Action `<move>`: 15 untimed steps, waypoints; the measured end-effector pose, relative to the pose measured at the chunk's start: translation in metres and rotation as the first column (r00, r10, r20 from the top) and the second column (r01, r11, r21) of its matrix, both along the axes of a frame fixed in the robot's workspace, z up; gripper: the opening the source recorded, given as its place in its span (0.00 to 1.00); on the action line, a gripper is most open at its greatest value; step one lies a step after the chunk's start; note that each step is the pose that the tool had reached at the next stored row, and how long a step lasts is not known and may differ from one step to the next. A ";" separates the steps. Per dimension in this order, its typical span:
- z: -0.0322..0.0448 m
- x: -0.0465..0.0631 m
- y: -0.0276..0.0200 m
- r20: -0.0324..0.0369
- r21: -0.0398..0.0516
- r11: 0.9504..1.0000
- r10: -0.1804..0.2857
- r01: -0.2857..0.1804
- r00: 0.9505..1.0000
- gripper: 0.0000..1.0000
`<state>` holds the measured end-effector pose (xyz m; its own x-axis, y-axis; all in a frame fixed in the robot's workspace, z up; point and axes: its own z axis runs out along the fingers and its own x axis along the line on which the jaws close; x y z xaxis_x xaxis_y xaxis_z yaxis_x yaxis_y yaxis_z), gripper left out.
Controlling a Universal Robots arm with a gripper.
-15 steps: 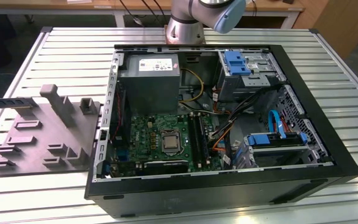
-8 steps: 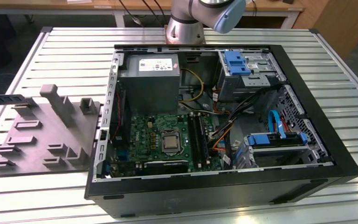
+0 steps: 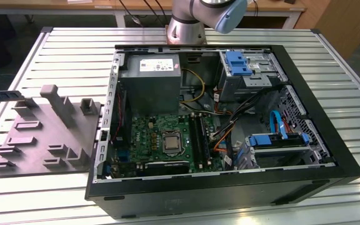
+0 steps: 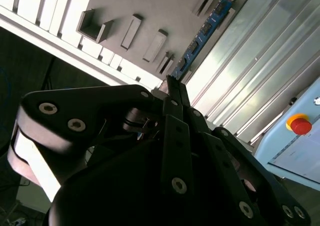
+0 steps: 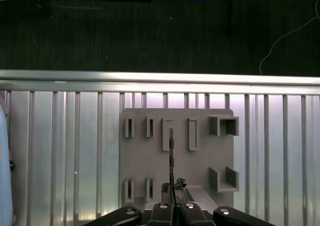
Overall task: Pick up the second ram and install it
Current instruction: 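Pick up the second ram and move it above second insertion slot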
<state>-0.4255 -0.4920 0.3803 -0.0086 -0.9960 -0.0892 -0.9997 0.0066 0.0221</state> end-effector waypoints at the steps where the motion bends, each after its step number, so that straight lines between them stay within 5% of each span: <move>1: 0.0012 0.000 0.0000 0.000 0.001 1.000 0.000 0.000 1.000 0.11; 15: 0.0177 0.000 0.0000 0.000 0.008 1.000 0.000 0.000 1.000 0.11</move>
